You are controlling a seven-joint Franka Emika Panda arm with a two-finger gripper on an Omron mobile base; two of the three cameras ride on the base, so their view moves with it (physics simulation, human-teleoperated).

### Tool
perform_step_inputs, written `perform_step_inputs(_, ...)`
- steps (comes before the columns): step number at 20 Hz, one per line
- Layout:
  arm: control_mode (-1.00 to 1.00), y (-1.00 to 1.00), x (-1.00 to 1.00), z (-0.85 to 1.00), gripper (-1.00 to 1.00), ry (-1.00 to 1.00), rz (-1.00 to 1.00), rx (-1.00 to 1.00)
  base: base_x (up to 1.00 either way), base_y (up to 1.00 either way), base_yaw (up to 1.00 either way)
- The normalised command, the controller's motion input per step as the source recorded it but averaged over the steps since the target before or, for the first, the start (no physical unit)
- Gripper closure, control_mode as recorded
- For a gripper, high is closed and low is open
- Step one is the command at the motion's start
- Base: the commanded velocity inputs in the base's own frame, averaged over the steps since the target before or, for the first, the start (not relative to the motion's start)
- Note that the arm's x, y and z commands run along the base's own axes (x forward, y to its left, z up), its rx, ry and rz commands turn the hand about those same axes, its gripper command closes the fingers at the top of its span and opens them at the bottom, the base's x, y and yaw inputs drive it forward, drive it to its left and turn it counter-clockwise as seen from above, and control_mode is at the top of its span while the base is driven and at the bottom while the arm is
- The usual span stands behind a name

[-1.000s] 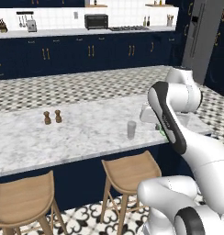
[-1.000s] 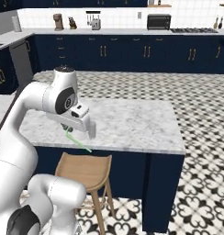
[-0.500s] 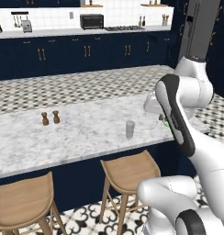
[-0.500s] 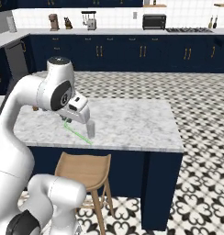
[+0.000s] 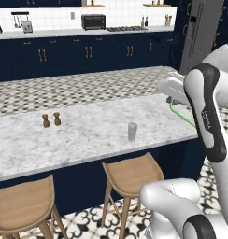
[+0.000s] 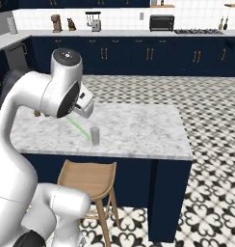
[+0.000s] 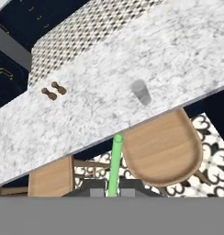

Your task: Take a straw from the drawer in front and place it inside the glass cup on the dining counter.

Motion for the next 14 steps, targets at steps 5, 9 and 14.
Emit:
perform_step_inputs(5, -1.00, 0.00, 0.07, 0.20, 1.00, -0.11, 0.00, 0.21, 0.00, 0.00, 0.00)
perform_step_inputs(9, -1.00, 0.00, 0.01, 0.00, 1.00, -0.09, 0.00, 0.23, 0.00, 0.00, 0.00)
perform_step_inputs(14, -1.00, 0.00, 0.00, 0.00, 1.00, -0.12, 0.00, 0.30, 0.00, 0.00, 0.00)
